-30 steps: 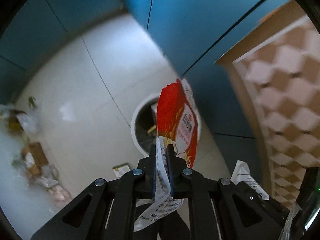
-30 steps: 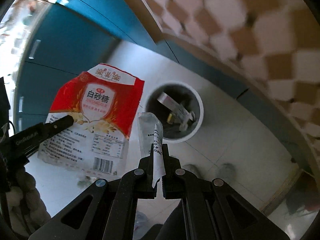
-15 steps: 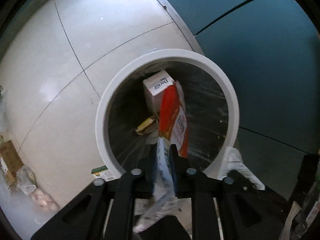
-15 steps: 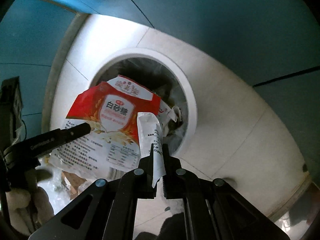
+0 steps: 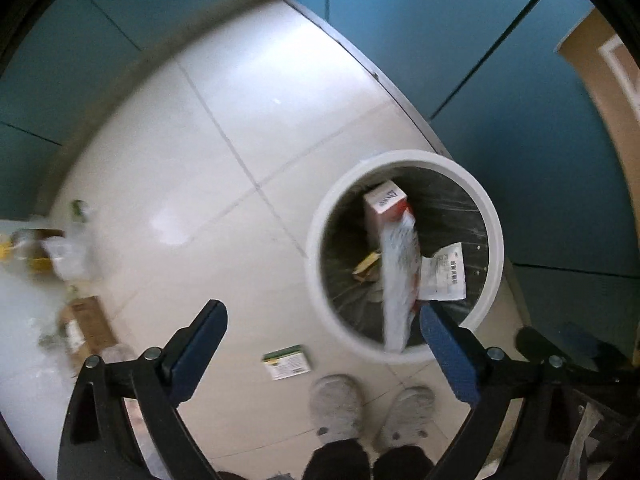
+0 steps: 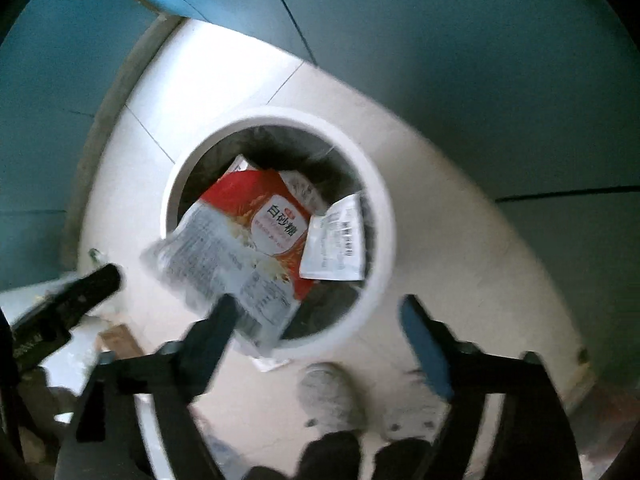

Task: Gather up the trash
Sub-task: 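Raise both tools away from the bin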

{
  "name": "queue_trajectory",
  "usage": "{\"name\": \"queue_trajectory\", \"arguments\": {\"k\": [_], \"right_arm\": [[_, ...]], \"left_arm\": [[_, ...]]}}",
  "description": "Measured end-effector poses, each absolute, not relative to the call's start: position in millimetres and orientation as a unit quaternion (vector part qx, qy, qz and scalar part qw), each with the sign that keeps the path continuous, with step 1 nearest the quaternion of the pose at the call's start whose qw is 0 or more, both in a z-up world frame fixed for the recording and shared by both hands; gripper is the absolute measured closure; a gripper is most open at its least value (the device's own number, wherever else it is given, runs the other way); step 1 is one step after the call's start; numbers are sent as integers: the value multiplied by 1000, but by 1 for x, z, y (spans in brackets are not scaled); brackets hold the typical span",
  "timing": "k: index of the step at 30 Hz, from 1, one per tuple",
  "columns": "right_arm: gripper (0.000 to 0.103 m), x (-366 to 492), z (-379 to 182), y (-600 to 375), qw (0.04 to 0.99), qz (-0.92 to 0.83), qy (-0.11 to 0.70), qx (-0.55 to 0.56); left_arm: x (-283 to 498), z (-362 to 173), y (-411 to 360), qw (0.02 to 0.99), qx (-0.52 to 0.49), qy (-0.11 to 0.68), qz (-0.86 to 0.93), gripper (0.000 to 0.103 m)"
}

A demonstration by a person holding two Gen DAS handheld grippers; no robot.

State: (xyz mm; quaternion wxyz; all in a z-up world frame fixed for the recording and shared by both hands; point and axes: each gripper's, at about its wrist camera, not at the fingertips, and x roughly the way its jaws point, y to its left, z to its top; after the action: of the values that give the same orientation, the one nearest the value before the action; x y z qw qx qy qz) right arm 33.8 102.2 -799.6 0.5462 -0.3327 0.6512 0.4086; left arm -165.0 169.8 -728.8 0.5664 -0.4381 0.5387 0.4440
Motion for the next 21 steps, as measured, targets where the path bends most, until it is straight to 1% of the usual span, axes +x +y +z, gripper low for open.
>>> {"name": "queue_trajectory", "arguments": {"k": [1,2,7,15,21], "right_arm": [[2,34,-790,100,548,410,646,-338],[0,32,-775,95,552,412,635,-349],[0,22,-690,72,565,432,593,-378],[0,24,-500,26,593,491,515,-376],[0,24,-371,-12,600,530,478,-363]], "left_arm": [[-168,-717,166,568,-435,536,448,4],[-170,-703,161,570,-431,531,454,4],[-175,-609,127,580,-414,510,482,4],[-177,-449,65,600,-386,467,522,4],[-184,-349,19,611,-381,428,546,4]]}}
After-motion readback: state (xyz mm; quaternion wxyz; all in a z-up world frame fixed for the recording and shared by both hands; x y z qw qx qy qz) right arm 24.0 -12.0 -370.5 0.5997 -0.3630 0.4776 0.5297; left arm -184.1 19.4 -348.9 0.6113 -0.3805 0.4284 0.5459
